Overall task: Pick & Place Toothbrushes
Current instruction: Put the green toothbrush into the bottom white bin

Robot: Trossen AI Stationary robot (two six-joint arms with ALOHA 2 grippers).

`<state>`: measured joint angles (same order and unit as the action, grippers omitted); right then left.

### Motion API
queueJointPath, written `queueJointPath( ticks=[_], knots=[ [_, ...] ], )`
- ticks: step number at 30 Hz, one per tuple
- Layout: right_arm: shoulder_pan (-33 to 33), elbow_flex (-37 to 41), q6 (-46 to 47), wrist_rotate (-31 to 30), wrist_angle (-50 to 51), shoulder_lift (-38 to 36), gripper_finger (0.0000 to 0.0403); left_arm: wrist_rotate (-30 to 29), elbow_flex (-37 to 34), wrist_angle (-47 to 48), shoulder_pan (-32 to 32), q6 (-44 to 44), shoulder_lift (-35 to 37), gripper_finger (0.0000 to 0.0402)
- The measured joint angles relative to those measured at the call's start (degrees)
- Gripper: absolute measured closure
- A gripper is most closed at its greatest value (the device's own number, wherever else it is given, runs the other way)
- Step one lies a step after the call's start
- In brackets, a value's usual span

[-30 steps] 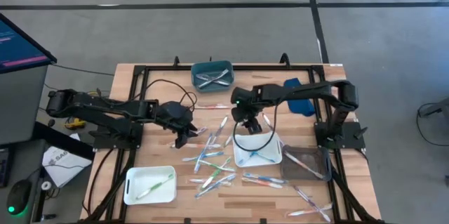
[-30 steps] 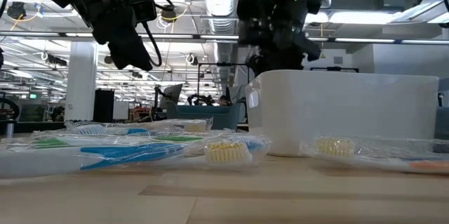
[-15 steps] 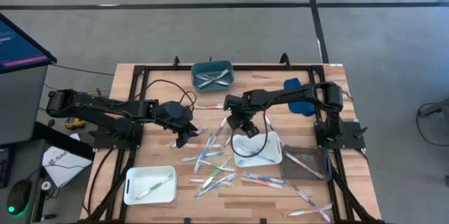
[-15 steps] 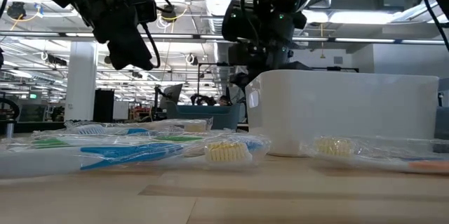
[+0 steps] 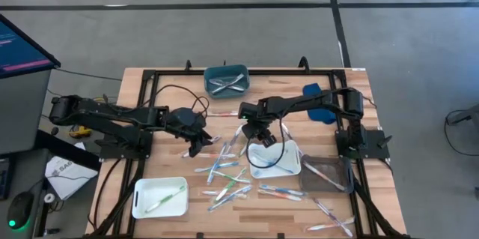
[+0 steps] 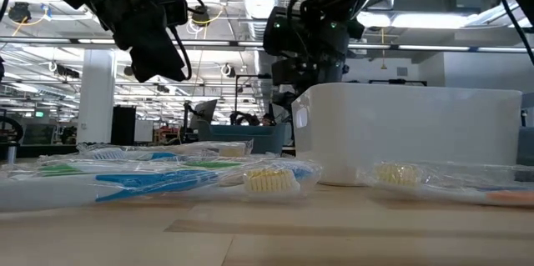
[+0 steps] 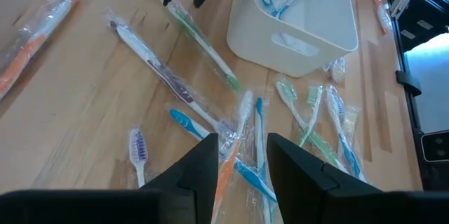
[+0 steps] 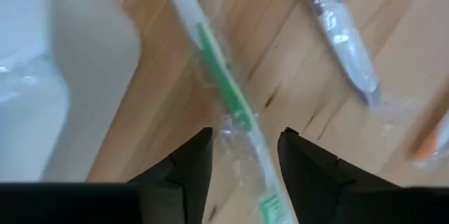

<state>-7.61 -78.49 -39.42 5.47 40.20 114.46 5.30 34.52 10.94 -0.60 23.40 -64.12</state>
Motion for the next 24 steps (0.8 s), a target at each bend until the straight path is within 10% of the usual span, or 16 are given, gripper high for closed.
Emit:
queueJointPath(
  ticks=[24],
  knots=[
    [0.00, 1.10, 3.91, -0.02, -3.25, 1.13, 0.0298, -1.00, 0.00, -1.68, 0.00, 1.12, 0.00, 0.0285]
  ],
)
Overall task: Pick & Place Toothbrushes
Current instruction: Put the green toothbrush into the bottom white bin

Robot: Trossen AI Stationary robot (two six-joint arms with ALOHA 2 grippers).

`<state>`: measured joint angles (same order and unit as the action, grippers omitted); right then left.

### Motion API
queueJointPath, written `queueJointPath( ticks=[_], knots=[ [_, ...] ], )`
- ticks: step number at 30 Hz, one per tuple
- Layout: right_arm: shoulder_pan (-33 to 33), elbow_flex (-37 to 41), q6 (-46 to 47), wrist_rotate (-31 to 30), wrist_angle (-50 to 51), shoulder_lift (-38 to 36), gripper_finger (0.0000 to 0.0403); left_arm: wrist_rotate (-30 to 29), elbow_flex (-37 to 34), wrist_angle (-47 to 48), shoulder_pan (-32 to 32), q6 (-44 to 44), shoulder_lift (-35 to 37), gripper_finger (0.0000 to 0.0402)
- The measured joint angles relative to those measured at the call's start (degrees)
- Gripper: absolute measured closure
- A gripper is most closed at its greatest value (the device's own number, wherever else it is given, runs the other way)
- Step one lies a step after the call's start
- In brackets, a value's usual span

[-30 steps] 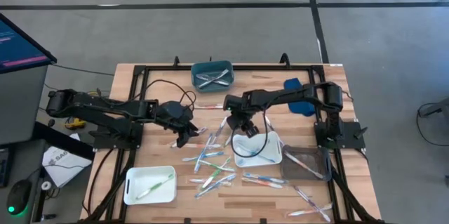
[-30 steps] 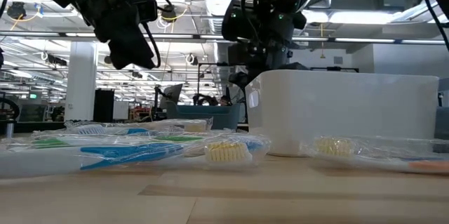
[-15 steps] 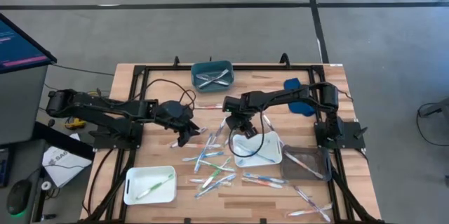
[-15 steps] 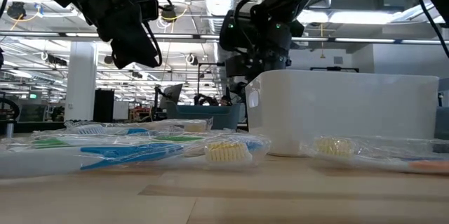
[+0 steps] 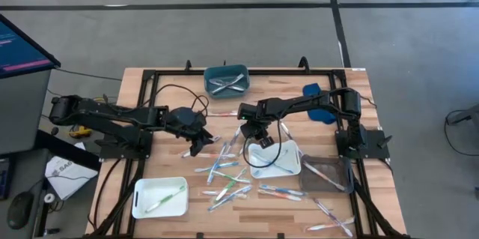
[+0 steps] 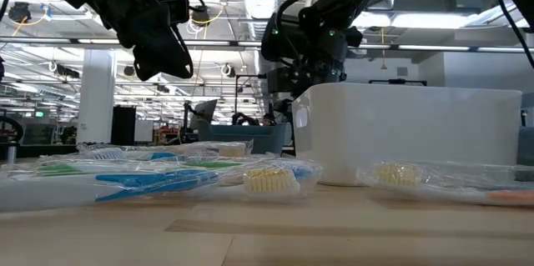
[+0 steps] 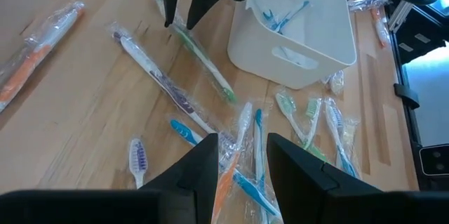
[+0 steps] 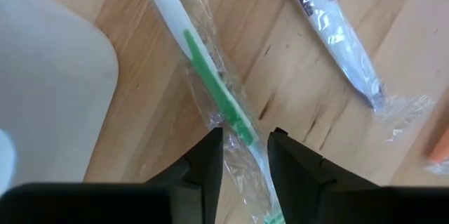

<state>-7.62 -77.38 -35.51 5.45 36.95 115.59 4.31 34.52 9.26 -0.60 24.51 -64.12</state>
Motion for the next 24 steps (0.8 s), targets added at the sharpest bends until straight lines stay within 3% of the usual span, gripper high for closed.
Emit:
queueJointPath(
  ticks=[8, 24],
  knots=[
    [0.00, 0.00, 1.80, -3.75, -0.12, 0.00, 0.0301, -0.01, 0.00, -0.40, 0.00, 0.00, 0.00, 0.0285],
    [-0.04, 0.00, 11.26, -4.23, 0.03, 0.00, 0.0301, -0.38, 0.00, -0.89, 0.00, 0.00, 0.00, 0.0285]
  ],
)
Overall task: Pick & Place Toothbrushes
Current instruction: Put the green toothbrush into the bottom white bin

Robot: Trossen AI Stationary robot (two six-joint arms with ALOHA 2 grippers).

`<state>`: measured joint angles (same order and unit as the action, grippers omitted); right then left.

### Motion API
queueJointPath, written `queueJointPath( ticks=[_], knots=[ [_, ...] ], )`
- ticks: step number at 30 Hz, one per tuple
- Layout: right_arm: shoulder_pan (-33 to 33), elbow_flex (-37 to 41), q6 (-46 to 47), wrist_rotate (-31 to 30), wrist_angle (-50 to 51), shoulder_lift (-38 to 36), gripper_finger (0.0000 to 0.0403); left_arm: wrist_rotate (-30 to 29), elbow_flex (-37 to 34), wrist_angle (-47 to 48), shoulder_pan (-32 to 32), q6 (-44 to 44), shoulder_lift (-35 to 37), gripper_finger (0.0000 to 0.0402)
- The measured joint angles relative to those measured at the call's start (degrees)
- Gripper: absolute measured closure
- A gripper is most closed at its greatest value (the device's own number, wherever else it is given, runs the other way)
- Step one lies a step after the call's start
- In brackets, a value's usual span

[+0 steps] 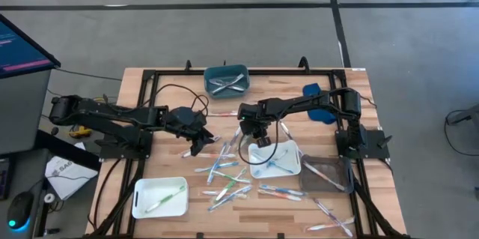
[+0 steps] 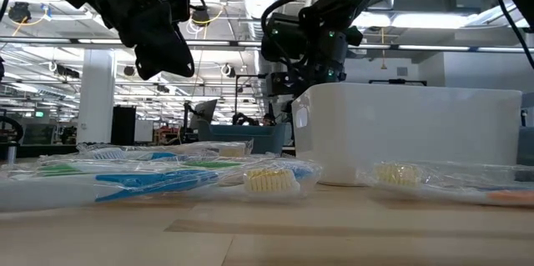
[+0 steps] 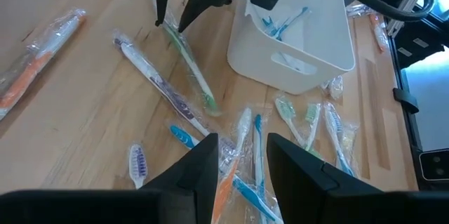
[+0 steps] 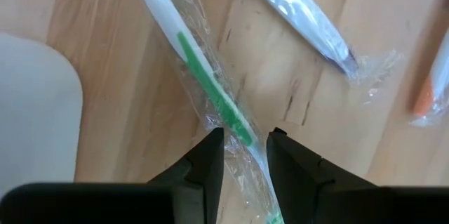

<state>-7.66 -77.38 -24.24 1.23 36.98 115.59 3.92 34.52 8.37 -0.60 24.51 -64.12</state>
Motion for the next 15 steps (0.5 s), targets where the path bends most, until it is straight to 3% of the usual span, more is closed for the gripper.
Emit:
queueJointPath(
  ticks=[15],
  knots=[
    [0.38, -0.57, 3.35, 0.20, 0.89, 3.98, 0.0301, -0.44, 0.00, -0.93, 0.00, -0.02, -0.02, 0.0285]
  ],
)
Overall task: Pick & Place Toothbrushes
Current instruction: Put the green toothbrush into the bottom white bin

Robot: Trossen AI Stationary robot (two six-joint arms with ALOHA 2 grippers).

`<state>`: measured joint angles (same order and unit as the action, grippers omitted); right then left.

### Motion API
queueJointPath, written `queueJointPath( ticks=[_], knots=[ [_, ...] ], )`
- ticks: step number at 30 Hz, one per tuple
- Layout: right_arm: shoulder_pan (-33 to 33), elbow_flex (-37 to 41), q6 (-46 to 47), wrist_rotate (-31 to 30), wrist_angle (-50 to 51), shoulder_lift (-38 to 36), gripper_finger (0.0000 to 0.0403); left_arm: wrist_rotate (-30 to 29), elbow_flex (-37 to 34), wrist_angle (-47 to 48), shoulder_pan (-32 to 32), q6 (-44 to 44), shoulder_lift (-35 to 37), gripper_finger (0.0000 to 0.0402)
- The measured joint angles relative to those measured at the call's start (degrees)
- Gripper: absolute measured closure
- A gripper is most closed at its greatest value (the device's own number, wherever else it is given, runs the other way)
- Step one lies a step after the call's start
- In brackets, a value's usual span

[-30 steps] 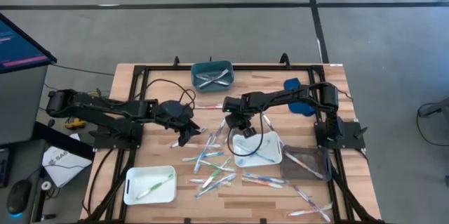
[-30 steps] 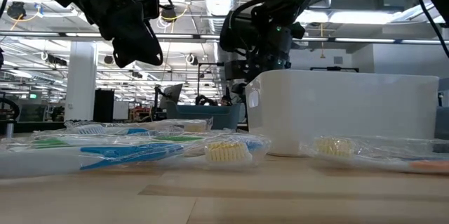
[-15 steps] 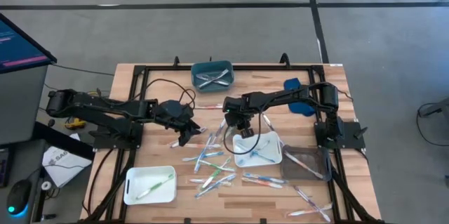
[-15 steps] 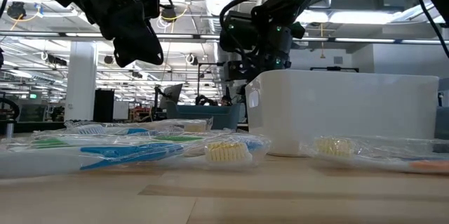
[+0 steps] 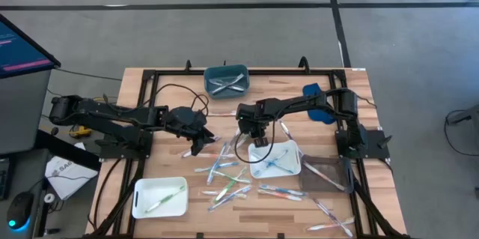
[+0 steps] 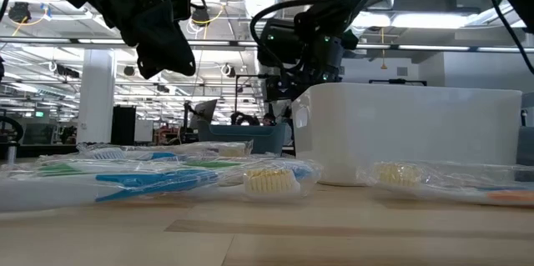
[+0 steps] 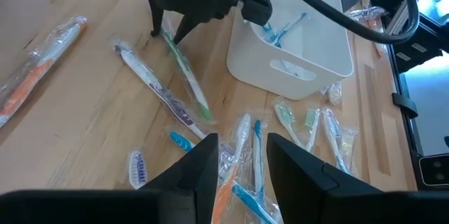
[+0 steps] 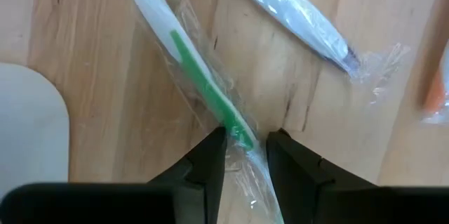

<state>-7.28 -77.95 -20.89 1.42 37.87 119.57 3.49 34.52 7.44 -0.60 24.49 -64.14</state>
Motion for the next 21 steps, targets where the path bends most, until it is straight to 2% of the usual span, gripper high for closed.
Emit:
queueJointPath(
  ticks=[6, 12, 17, 21],
  knots=[
    [0.46, -0.64, -0.01, -0.71, -0.38, -0.46, 0.0314, 0.02, 0.00, -0.15, -0.01, 0.00, 0.00, 0.0285],
    [0.13, -5.66, 1.46, -1.27, 4.62, 0.11, 0.0387, -0.26, 0.00, -0.40, 0.00, 0.00, 0.00, 0.0285],
    [0.19, -9.60, 3.14, -1.72, 7.24, 0.11, 0.0382, -0.60, 0.00, -0.75, -0.02, -0.04, 0.00, 0.0285],
    [0.19, -13.24, 3.37, -1.70, 12.44, 0.02, 0.0399, -0.75, 0.00, -0.91, -0.01, -0.04, 0.00, 0.0285]
  ],
)
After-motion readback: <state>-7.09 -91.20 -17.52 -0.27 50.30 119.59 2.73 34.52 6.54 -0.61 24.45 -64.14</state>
